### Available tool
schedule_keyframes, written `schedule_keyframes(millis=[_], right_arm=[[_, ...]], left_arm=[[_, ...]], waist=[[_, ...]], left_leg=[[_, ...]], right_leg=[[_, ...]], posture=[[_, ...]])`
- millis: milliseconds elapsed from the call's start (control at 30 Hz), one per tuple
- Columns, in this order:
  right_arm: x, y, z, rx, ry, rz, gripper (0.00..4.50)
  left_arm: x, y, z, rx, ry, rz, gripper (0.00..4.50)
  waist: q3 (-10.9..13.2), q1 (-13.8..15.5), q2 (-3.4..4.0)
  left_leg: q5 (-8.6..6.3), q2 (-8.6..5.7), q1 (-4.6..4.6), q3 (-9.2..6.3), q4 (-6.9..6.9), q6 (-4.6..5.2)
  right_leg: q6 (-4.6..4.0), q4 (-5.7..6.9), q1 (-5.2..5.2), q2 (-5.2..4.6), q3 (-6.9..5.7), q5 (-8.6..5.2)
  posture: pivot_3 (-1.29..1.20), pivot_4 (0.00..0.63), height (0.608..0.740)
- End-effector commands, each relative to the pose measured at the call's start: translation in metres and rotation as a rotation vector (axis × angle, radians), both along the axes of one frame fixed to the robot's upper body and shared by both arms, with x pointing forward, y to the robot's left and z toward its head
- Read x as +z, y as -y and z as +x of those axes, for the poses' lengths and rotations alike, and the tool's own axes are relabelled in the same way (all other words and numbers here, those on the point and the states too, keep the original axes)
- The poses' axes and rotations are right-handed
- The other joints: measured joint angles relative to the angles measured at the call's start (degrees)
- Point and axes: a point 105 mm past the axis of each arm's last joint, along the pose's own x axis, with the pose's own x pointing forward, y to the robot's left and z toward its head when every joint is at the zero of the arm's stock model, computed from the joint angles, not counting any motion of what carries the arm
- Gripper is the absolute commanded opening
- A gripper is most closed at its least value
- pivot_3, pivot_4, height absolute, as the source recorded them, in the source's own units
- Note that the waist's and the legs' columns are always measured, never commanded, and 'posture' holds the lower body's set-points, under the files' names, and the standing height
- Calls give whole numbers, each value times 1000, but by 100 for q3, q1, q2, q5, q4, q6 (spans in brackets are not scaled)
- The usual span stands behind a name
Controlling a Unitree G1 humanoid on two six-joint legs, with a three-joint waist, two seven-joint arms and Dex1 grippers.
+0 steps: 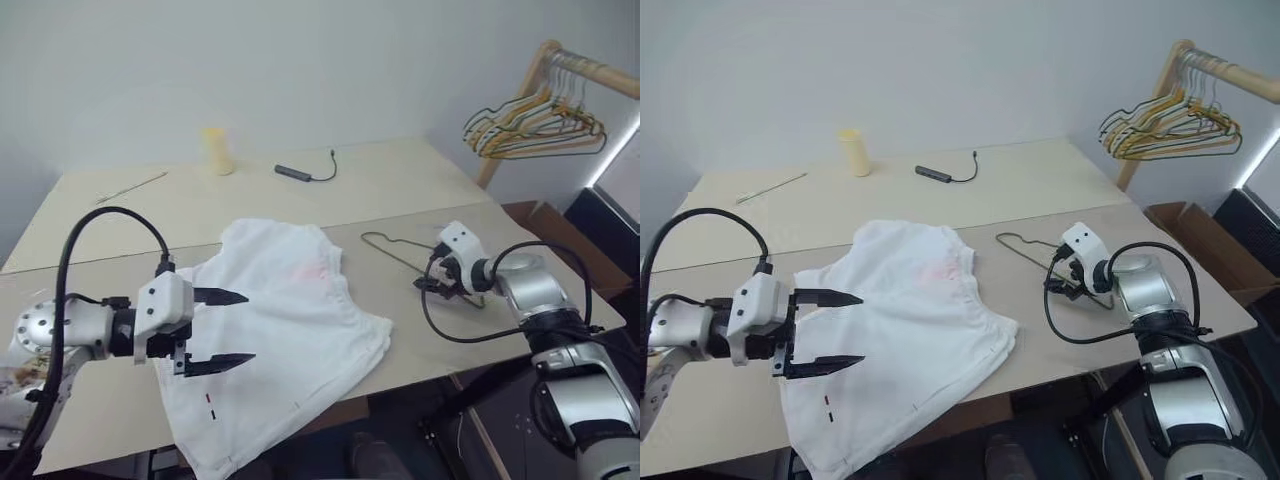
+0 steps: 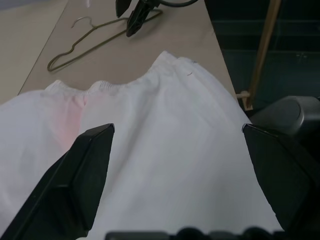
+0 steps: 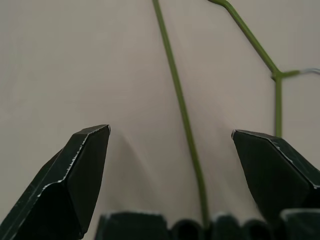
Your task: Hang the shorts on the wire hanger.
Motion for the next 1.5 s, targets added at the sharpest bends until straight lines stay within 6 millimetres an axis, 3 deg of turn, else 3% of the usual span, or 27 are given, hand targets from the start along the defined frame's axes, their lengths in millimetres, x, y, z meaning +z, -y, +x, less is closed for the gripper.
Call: schedule_keyframes(millis=[33,200,500,600,967,1067,1167,1300,1500], right_arm=[[19,3,11,61,75,-25,4500],[7,0,9,142,14,-46,4500],[-5,-7,5,171,-103,2,4500],[-10,-5,3,147,-161,5,3975],[-23,2,1,119,-210,-107,75],[-23,2,4,101,-186,-112,75],[-11,-4,13,68,-104,-52,75],[20,-20,28,45,66,49,75],[73,-81,8,174,393,128,75]], left_arm=[[5,6,0,-26,16,-24,4454],[-1,8,-5,-28,7,-16,4454],[-7,5,-11,-3,0,7,4454],[-8,6,-11,2,3,11,4500],[-8,7,-4,20,31,5,4500],[-6,9,8,78,74,-33,4500],[-5,2,32,253,90,-89,4500],[5,-1,65,505,3,-325,4500],[24,23,96,660,-223,-712,4500]], waist=[[1,-108,1],[0,-272,1],[2,-236,4],[2,-219,4],[1,-212,5],[1,-208,5],[0,-210,3],[0,-214,4],[-3,-187,8]], left_leg=[[0,0,2,0,0,0],[0,1,9,-10,-1,0],[0,-6,31,-44,0,0],[0,-6,35,-44,0,0],[0,-7,51,-44,-1,0],[0,-7,69,-47,-3,0],[0,-11,83,-50,-2,0],[0,-17,81,-54,2,0],[-7,-23,51,-87,6,-11]], right_leg=[[1,0,5,0,0,0],[2,1,12,3,6,0],[9,7,19,1,29,4],[9,7,21,1,30,4],[10,7,34,1,33,5],[13,-1,72,0,29,2],[32,-9,108,-4,26,-6],[43,-7,105,-9,30,-2],[45,2,69,-26,21,8]], posture=[[-152,0,740],[-133,0,740],[-105,0,740],[-97,0,740],[-96,0,740],[-103,0,740],[-111,0,740],[-121,0,740],[-141,0,740]])
